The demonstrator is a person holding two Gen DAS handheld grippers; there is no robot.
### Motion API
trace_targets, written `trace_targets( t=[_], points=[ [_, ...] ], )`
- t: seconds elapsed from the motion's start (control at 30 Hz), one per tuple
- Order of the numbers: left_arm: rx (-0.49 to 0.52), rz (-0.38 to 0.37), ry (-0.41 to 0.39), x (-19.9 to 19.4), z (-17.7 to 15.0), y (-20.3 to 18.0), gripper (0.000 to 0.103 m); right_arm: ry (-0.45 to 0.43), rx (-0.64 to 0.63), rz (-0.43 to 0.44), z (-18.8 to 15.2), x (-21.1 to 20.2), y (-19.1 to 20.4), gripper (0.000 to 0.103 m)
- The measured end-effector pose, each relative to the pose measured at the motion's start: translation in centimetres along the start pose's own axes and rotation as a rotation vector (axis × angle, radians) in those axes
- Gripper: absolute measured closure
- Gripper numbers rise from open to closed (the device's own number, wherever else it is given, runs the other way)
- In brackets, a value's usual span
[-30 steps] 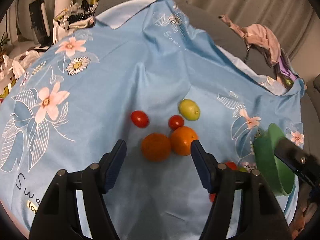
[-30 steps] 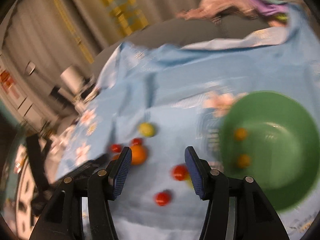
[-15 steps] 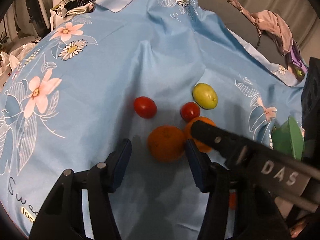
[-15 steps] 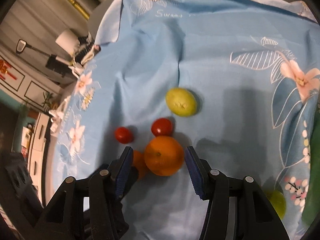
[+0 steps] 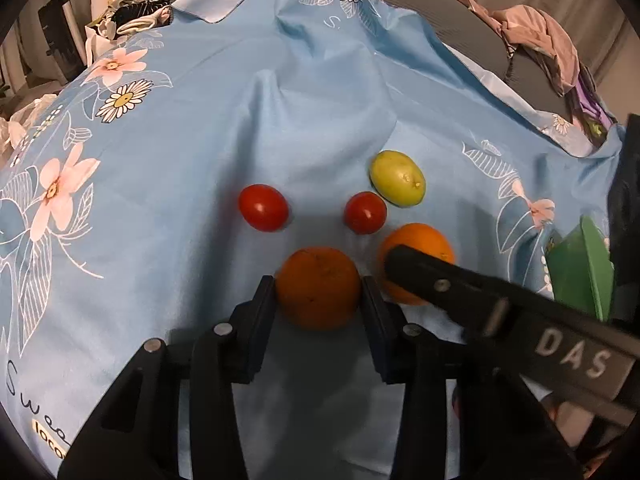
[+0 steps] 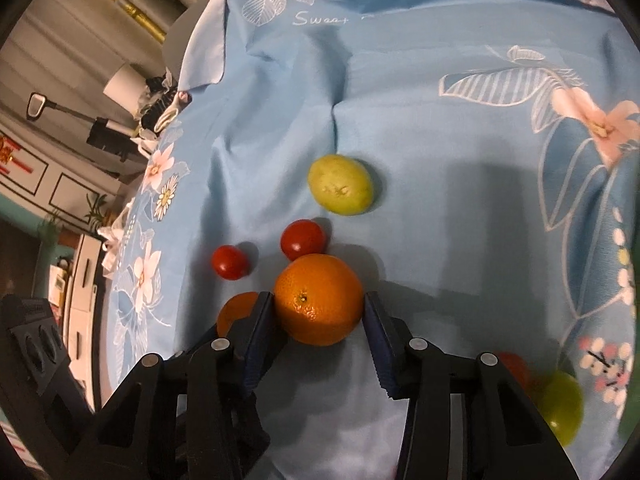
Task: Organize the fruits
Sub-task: 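Move the right gripper to the large orange and grasp it, then lift the large orange with the right gripper and carry it over the bowl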
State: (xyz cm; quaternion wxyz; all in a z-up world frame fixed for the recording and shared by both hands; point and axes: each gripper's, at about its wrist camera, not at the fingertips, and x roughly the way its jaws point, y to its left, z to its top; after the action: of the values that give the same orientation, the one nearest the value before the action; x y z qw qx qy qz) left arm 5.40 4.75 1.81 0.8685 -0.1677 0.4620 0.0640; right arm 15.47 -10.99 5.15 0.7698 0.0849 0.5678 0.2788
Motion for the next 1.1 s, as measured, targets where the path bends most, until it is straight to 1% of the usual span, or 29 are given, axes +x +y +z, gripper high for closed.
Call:
trace_targets(
  t=[0.13, 0.27, 0.4, 0.57, 0.8, 0.9, 1.0, 1.1],
  points=[
    [0.011, 0.022, -0.004, -0.2, -0.1, -0.4, 0.062, -0.015, 0.028, -0.004, -0.2, -0.6, -0.9, 0.056],
    [0.014, 0.007, -0.034, -1.3, -0.3, -0.7, 0.062, -0.042, 0.059, 0.012, -0.4, -1.7, -1.6, 0.056],
    [0.019, 0.001, -0.076, -2.8, -0.4, -1.2, 0.062, -0.091, 0.058, 0.006, -0.6, -3.4, -1.5, 0.056],
    [0.02, -0.053, -0.098, -4.1, -0.5, -1.9, 0.062, -0.155, 0.053, -0.008, -1.0, -5.5, -1.2, 0.056],
    [0.051, -0.086, -0.141, -6.0, -0.9, -3.5, 0.062, -0.241, 0.04, -0.027, -1.6, -8.4, -1.0, 0.056],
    [0.061, -0.099, -0.159, -6.8, -1.0, -4.0, 0.062, -0.281, 0.029, -0.056, -1.9, -9.8, -1.0, 0.056],
    [0.084, -0.101, -0.191, -7.8, -1.1, -4.7, 0.062, -0.315, 0.025, -0.067, -2.1, -11.0, -1.1, 0.056],
    [0.113, -0.08, -0.227, -8.6, -1.3, -5.5, 0.062, -0.35, 0.026, -0.064, -2.3, -12.4, -1.4, 0.056]
  ],
)
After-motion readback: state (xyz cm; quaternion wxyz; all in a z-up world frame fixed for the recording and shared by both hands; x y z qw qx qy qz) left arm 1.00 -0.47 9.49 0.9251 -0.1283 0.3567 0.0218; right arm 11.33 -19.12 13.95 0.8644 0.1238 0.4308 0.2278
